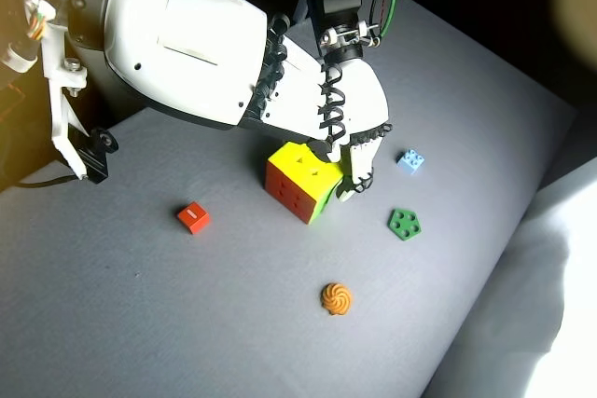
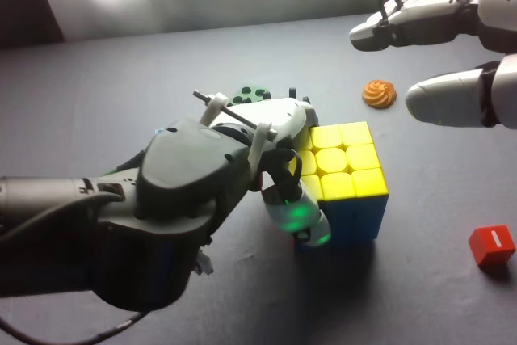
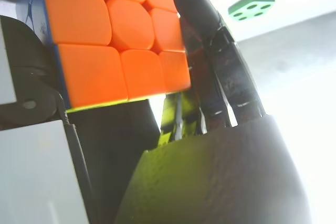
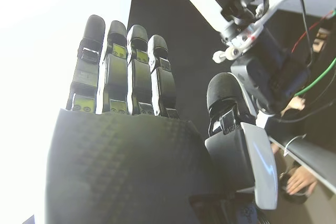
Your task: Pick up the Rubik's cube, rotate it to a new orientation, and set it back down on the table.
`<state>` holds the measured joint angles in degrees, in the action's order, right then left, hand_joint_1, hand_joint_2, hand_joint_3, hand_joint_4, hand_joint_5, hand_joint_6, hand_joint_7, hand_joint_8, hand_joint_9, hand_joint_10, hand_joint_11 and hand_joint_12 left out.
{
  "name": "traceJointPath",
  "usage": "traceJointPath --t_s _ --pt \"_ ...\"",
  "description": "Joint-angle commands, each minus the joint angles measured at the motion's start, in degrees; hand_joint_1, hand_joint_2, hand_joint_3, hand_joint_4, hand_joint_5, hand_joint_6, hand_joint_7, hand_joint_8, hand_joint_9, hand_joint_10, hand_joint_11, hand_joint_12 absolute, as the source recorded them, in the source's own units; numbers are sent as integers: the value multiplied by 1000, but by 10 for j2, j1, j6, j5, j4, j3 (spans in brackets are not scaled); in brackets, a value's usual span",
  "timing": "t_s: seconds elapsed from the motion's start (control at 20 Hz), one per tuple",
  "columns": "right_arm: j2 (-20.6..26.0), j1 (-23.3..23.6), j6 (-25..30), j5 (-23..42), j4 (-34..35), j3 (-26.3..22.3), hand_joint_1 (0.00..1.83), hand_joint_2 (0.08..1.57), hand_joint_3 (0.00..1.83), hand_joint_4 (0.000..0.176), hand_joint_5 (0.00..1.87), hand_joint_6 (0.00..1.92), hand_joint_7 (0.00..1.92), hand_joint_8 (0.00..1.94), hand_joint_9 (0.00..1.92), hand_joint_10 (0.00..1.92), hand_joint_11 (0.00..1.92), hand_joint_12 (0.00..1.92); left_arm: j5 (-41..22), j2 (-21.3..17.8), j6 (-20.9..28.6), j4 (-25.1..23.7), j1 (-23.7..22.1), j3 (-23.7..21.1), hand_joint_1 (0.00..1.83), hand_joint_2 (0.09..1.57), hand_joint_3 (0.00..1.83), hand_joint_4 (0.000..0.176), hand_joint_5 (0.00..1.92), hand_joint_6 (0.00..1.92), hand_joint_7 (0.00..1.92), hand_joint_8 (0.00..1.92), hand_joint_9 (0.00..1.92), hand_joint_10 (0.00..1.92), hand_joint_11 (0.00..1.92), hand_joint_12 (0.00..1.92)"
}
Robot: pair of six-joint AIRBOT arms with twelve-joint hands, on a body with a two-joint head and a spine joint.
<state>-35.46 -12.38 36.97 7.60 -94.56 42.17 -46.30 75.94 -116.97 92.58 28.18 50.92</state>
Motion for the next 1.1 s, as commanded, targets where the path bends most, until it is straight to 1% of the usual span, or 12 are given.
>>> traceJointPath --t_s 0.0,0.25,0.5,0.55,0.6,0.65,0.7,0.75,0.8,0.85,0.95,1.05 --pt "2 12 -18 3 11 -1 0 1358 0 0 297 2 301 1 261 2 0 735 0 -8 7 -39 -13 -4 1375 1121 0 0 961 841 928 1061 915 1306 768 1249" --pt "13 12 -17 33 11 -1 0 1343 0 0 296 7 310 6 278 4 0 762 12 -37 -5 -43 -47 -11 1375 1118 0 0 966 865 940 1031 913 1285 769 1185" --pt "17 11 -19 47 -79 -1 0 1361 3 0 315 7 329 6 308 9 0 821 33 -56 -19 -43 -83 -14 1368 1140 0 0 944 887 898 1111 843 1382 697 1231" --pt "18 11 -19 47 -95 -1 233 1378 4 0 424 15 562 38 550 77 104 951 33 -59 -21 -41 -88 -16 1363 1151 2 0 921 935 888 1138 803 1417 650 1271" --pt "18 10 -19 47 -106 -1 233 1378 4 0 424 15 562 38 550 77 104 951 33 -61 -25 -34 -93 -18 1363 1151 2 0 921 935 888 1138 803 1417 650 1271" --pt "18 9 -19 47 -111 -1 705 1310 0 0 385 19 744 1010 724 1151 404 1553 33 -62 -28 -30 -97 -20 1360 1162 1 0 899 970 865 1174 784 1444 605 1323" --pt "18 6 -19 47 -112 -1 1016 1279 0 0 366 2 845 1695 816 1793 593 1901 33 -63 -28 -28 -99 -21 1361 1160 0 0 918 945 869 1171 782 1441 595 1332" --pt "18 2 -19 47 -112 -1 1150 1259 0 0 319 6 846 1861 872 1895 731 1917 33 -63 -28 -28 -102 -22 1358 1167 1 0 902 975 858 1188 764 1461 572 1353" --pt "18 -2 -19 47 -114 -1 1372 1211 0 10 183 5 822 1940 969 1921 909 1921 33 -64 -28 -27 -103 -23 1358 1169 0 0 887 989 861 1197 765 1457 536 1376" --pt "18 -5 -19 47 -116 -1 1336 1237 10 76 86 1 735 1612 954 1921 882 1921 33 -65 -28 -27 -105 -25 1358 1168 0 0 889 984 864 1194 766 1457 534 1374" --pt "18 -6 -19 47 -121 -1 1345 1216 5 154 7 0 763 1453 957 1906 856 1921 33 -66 -29 -27 -106 -26 1361 1157 0 0 913 963 880 1168 786 1414 535 1341" --pt "18 -7 -19 47 -130 0 1355 1196 0 175 0 0 803 1388 974 1835 798 1791 33 -66 -29 -24 -108 -26 1361 1159 0 0 918 943 874 1184 775 1432 549 1341"
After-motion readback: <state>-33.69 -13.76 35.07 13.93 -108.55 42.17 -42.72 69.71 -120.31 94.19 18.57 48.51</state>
